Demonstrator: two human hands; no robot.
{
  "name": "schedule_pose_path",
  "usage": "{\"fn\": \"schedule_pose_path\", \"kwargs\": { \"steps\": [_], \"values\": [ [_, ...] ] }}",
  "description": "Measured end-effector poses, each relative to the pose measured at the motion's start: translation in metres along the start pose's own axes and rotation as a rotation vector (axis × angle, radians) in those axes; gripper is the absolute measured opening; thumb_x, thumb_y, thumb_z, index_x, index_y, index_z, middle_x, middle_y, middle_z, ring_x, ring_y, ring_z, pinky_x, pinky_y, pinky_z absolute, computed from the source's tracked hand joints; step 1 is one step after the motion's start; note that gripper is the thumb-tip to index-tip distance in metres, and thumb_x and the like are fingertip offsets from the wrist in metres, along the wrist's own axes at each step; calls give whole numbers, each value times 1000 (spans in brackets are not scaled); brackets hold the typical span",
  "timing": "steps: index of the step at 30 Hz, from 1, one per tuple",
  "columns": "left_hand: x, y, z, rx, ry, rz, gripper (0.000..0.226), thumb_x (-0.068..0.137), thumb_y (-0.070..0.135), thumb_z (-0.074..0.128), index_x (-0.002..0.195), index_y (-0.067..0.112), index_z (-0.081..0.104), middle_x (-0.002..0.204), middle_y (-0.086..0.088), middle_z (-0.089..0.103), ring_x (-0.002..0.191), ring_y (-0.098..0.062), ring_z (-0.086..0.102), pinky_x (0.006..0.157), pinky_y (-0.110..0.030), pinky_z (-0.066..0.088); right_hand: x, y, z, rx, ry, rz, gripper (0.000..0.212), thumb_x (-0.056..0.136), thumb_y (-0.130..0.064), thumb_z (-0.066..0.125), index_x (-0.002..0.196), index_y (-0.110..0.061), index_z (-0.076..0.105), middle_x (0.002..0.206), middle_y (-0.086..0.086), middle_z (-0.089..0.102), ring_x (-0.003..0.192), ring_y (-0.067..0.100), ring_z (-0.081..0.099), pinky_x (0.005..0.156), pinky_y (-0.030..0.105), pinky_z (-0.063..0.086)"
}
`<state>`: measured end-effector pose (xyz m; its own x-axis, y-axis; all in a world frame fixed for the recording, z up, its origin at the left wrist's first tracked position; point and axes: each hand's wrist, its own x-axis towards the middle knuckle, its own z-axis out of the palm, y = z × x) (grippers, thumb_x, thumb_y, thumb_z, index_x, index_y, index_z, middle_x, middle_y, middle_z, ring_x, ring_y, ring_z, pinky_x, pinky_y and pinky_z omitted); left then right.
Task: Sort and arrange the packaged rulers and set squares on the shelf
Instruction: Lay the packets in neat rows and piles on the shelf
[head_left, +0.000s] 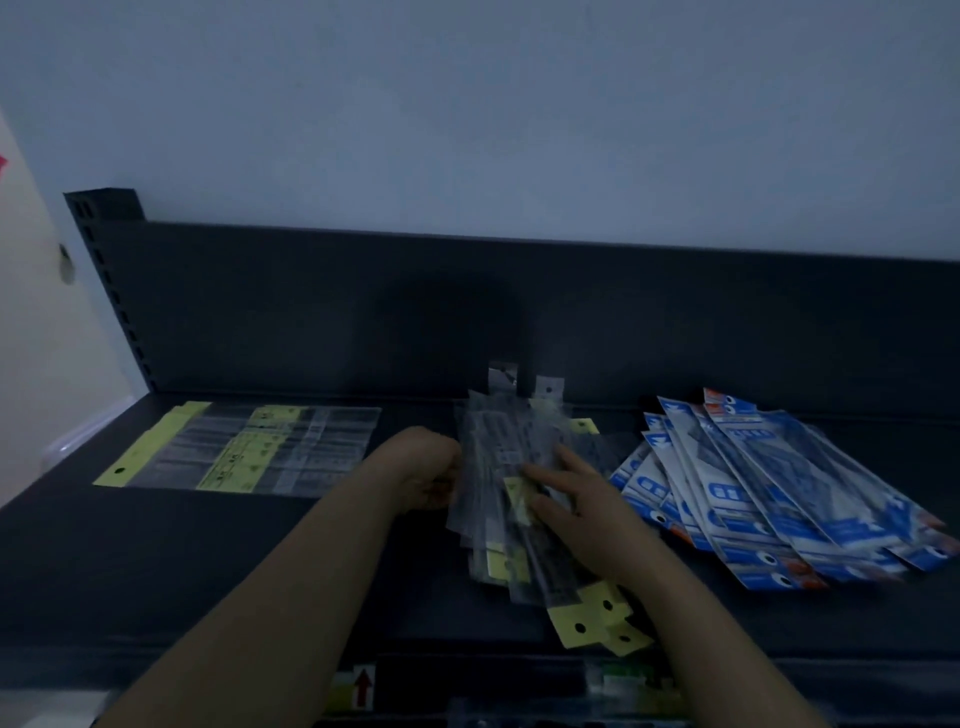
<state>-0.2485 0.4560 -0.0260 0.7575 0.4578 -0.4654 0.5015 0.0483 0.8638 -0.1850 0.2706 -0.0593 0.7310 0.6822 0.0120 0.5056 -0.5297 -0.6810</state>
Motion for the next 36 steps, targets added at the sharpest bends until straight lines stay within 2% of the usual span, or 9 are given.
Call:
{"fn": "schedule_pose_path", "kwargs": {
  "steps": [2, 5, 10, 15, 20, 24, 30, 33, 36],
  "values": [
    [3, 6, 5, 58, 17, 35, 13, 89, 5, 49, 80, 4, 58, 75, -10, 59, 66, -20, 56, 54, -26, 47, 1, 1, -1, 9, -6, 9, 40, 98, -35, 48, 137, -41, 44, 159, -9, 9, 146, 17, 14, 116, 39, 26],
    [8, 14, 11, 60, 48, 89, 16, 85, 10, 53, 91, -1, 64, 96, -18, 67, 87, -28, 62, 75, -33, 51, 1, 1, -4, 45, -11, 3, 40, 98, -32, 47, 138, -38, 44, 159, -7, 11, 145, 16, 15, 116, 40, 26],
    [15, 23, 14, -147, -22, 49, 16, 85, -1, 57, 100, 3, 61, 110, -16, 63, 102, -29, 61, 70, -41, 56, 2, 1, -8, 111, 26, 0, 37, 99, -25, 47, 135, -34, 49, 157, -7, 18, 143, 14, 21, 116, 35, 27],
    [22, 17, 19, -245, -41, 16, 10, 90, -2, 53, 94, -2, 62, 91, -18, 63, 76, -27, 62, 57, -34, 54, 0, -2, -10, 147, 47, -14, 37, 99, -20, 47, 133, -32, 51, 156, -7, 20, 142, 10, 23, 102, 14, 23],
    [21, 12, 11, -244, -51, 33, 13, 92, 14, 58, 91, 3, 63, 82, -12, 62, 69, -21, 57, 59, -30, 51, 1, -3, -11, 129, 49, -19, 37, 98, -21, 48, 134, -31, 51, 155, -8, 24, 134, 4, 29, 98, 13, 23],
    [14, 11, 3, -151, -107, 70, 19, 90, 22, 64, 92, 3, 64, 87, -12, 65, 75, -23, 61, 57, -31, 51, 3, -4, -7, 93, 56, -28, 37, 97, -22, 50, 133, -29, 52, 154, -6, 25, 135, 6, 30, 104, 18, 27],
    [17, -4, -4, 7, -61, 176, 13, 78, -2, 66, 80, 6, 58, 75, -13, 49, 62, -20, 51, 49, -23, 45, 3, -1, -3, 87, 69, -33, 36, 96, -24, 53, 131, -31, 54, 156, -5, 22, 143, 11, 22, 114, 30, 28],
    [17, -11, -15, 54, 40, 218, 6, 72, -4, 67, 73, 1, 66, 71, -12, 59, 59, -20, 54, 57, -25, 45, 2, -1, -3, 106, 61, -34, 36, 96, -22, 52, 132, -29, 54, 157, -4, 21, 144, 10, 19, 114, 30, 26],
    [10, -11, -22, 47, 103, 236, 6, 79, -5, 68, 82, 0, 69, 73, -12, 66, 63, -22, 60, 54, -20, 48, 1, -1, -2, 128, 57, -20, 36, 96, -22, 53, 131, -30, 54, 157, -5, 19, 144, 9, 18, 116, 31, 25]
  ]
}}
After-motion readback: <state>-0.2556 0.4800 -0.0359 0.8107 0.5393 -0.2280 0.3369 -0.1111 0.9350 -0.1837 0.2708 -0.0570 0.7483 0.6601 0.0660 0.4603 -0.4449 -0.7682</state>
